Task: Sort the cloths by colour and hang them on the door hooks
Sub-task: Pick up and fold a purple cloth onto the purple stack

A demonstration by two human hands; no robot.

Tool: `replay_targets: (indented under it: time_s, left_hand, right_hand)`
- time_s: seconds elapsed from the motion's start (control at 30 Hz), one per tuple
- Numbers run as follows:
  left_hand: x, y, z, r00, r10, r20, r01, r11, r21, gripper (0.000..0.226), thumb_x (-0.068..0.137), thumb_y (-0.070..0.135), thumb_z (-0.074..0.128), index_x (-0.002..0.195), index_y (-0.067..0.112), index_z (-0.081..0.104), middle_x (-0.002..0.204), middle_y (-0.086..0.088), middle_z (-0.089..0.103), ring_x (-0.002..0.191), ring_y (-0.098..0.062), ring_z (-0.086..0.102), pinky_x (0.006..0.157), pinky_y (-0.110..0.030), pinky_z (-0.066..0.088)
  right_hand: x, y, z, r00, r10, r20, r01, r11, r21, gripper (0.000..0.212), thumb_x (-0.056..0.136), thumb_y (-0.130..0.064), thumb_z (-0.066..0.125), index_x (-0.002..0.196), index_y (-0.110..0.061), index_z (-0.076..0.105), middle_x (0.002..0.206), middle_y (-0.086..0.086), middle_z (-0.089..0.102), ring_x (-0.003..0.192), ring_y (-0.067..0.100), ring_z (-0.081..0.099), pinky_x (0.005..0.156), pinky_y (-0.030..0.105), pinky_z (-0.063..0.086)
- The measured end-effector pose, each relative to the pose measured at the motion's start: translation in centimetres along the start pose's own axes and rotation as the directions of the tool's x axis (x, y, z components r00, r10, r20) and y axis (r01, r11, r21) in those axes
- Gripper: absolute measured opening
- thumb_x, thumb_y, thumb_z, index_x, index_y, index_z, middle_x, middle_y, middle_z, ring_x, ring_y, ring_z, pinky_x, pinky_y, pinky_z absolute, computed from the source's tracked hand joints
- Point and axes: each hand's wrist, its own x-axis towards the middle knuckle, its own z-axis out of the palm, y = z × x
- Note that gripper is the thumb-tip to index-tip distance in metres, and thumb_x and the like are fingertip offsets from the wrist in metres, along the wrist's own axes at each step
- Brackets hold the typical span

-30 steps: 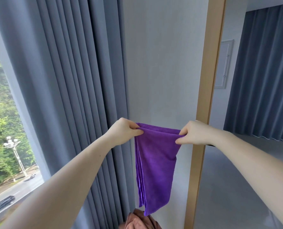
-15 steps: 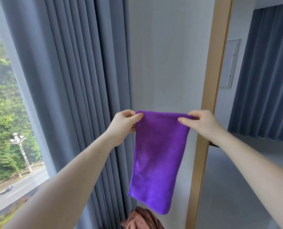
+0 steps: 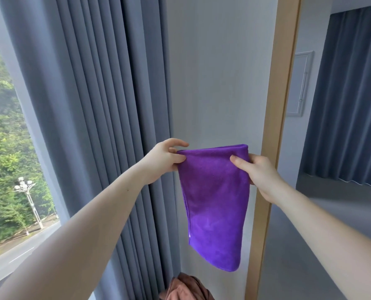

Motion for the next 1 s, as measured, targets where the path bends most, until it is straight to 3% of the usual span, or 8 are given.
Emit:
replay_targets:
  time_s: [0.1,0.17,0.23,0.33,0.47,0.6,0.73,1.0]
  left_hand:
    - [0.1,1.0,-0.1,0.995,-0.066,0.069,0.046,0.967,0.251,0.033,0.098,0.019,0.063,0.131,0.020,0.061,0.128,-0.013,0.065,0.108,-0.020,0.067,0.101,-0.040,0.056]
    - [0.0,1.7,0.8,0.992,-0.087,0.095,0.036,0.896,0.443,0.058,0.093,0.059,0.062,0.141,0.029,0.052,0.135,0.007,0.059,0.123,-0.014,0.058,0.108,-0.035,0.046]
    - [-0.1,2.3,2.6,0.992,-0.067,0.111,-0.001,0.852,0.524,0.075,0.085,0.076,0.058,0.146,0.036,0.046,0.130,0.010,0.054,0.124,-0.015,0.055,0.105,-0.033,0.042]
    - [0.4,2.4,5.3,0.989,0.060,0.132,-0.122,0.834,0.538,0.059,0.085,0.072,0.062,0.131,0.036,0.056,0.112,0.007,0.065,0.106,-0.014,0.062,0.091,-0.030,0.048]
    - [1.6,2.4,7.6,0.964,0.254,0.084,-0.256,0.790,0.558,0.030,0.096,0.055,0.061,0.095,0.025,0.065,0.082,0.009,0.061,0.078,-0.011,0.055,0.066,-0.029,0.039]
    - [2.2,2.9,9.2,0.938,0.318,0.136,-0.335,0.736,0.588,0.024,0.100,0.049,0.057,0.084,0.030,0.057,0.077,0.009,0.059,0.079,-0.018,0.056,0.071,-0.035,0.044]
    - [3.0,3.8,9.7,0.929,0.350,0.120,-0.354,0.744,0.567,0.030,0.099,0.053,0.055,0.076,0.034,0.056,0.073,0.011,0.060,0.077,-0.018,0.056,0.074,-0.036,0.048]
    - [3.8,5.1,9.6,0.904,0.397,0.161,-0.406,0.676,0.615,0.035,0.099,0.056,0.055,0.086,0.025,0.065,0.077,0.007,0.063,0.080,-0.021,0.059,0.078,-0.037,0.051]
  right_hand:
    - [-0.3,-0.3,0.7,0.999,-0.022,0.037,0.024,0.999,-0.048,0.010,0.093,-0.029,0.074,0.098,-0.020,0.076,0.093,-0.002,0.080,0.085,0.014,0.076,0.077,0.031,0.057]
    - [-0.3,-0.5,1.3,0.998,-0.030,0.062,0.035,0.997,-0.075,0.010,0.092,-0.029,0.076,0.097,-0.021,0.077,0.092,-0.003,0.080,0.086,0.015,0.077,0.082,0.033,0.060]
    - [-0.3,-0.7,1.8,0.997,-0.033,0.076,0.040,0.994,-0.097,0.008,0.091,-0.029,0.077,0.096,-0.024,0.078,0.090,-0.005,0.080,0.086,0.014,0.077,0.085,0.034,0.060]
    - [-0.4,-1.2,2.1,0.995,-0.034,0.090,0.045,0.992,-0.121,0.008,0.090,-0.031,0.077,0.092,-0.023,0.079,0.090,-0.001,0.080,0.085,0.012,0.076,0.087,0.039,0.059]
    - [-0.5,-1.4,1.4,0.998,-0.019,0.061,0.028,0.989,-0.146,0.024,0.084,-0.040,0.082,0.089,-0.017,0.081,0.095,0.007,0.079,0.087,0.014,0.075,0.085,0.038,0.058]
    - [-0.8,-1.1,-0.5,0.999,0.003,0.050,0.001,0.997,-0.082,0.019,0.083,-0.028,0.084,0.096,-0.015,0.080,0.094,0.004,0.080,0.094,0.022,0.076,0.088,0.041,0.060]
    - [-1.6,0.2,-1.9,0.965,0.114,0.238,-0.116,0.993,-0.003,0.029,0.083,-0.009,0.081,0.111,-0.011,0.075,0.105,0.006,0.079,0.102,0.025,0.075,0.088,0.036,0.059]
    - [-2.4,5.0,-2.1,0.923,0.201,0.328,-0.222,0.975,0.027,0.057,0.069,-0.016,0.087,0.123,-0.008,0.071,0.118,0.008,0.076,0.111,0.025,0.072,0.101,0.041,0.055]
